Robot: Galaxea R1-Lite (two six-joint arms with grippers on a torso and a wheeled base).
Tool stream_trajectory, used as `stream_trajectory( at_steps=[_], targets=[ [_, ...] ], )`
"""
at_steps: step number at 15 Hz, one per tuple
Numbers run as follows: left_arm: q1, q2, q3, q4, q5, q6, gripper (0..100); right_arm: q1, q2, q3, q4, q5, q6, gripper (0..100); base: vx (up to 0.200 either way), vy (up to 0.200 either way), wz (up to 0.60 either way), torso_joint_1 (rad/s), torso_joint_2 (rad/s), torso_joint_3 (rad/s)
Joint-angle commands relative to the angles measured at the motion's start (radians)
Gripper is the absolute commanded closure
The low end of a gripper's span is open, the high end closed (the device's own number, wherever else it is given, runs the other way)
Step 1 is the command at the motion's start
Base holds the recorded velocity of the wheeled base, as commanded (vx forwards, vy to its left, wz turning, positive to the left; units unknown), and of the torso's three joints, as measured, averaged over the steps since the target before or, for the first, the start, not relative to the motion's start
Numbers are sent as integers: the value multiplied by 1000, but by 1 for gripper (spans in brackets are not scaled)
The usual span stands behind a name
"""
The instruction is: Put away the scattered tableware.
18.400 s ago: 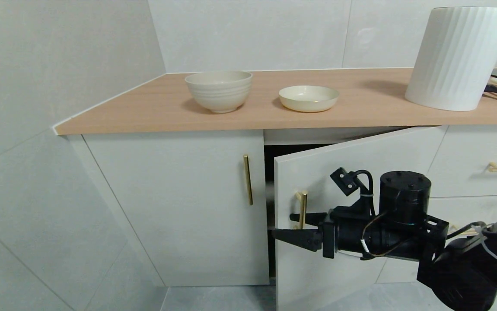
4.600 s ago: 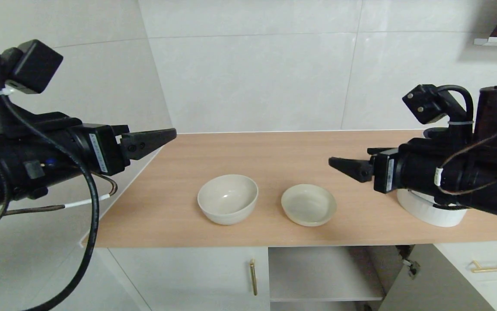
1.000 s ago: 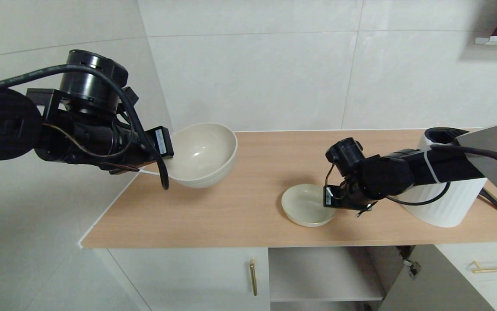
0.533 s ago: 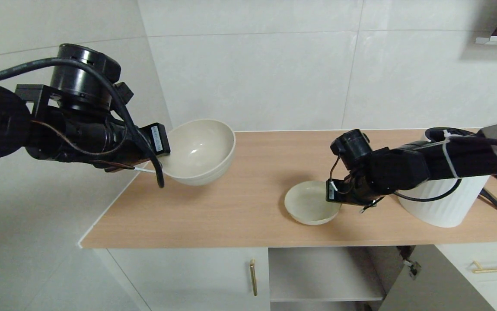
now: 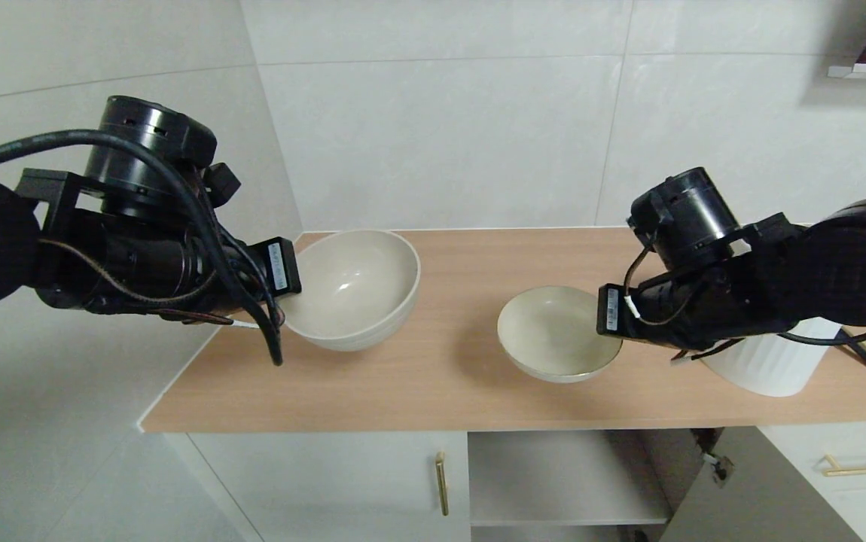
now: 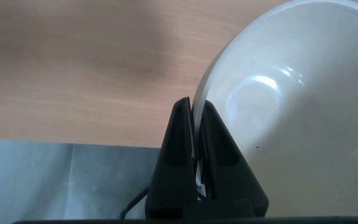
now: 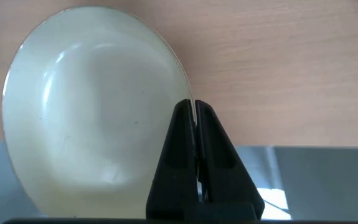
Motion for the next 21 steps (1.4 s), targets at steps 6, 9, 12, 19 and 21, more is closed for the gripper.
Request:
stream_trajectory(
  at_steps=[6,9,12,19,21],
  targets=[
    [-6,11,3,-3,0,-8,100,66,-108,40,2,-90,-6,100,-200,0,0,-3,2,4],
    [-9,7,3,-3,1,-6,100,98,-120,76,7,-94,-6,100,-133,0,0,3,0,3],
    [-12,2,3,-1,1,-6,100,127,-137,170,5,-96,-1,100,0,0,0,0,0,0],
    [-47,-22,109,10,-2,138,100,152,-103,281,1,-91,8,100,0,0,0,-12,29,18],
    [-57,-5,122,17,-2,158,100,152,-89,287,1,-90,9,100,0,0,0,-166,393,215]
  ],
)
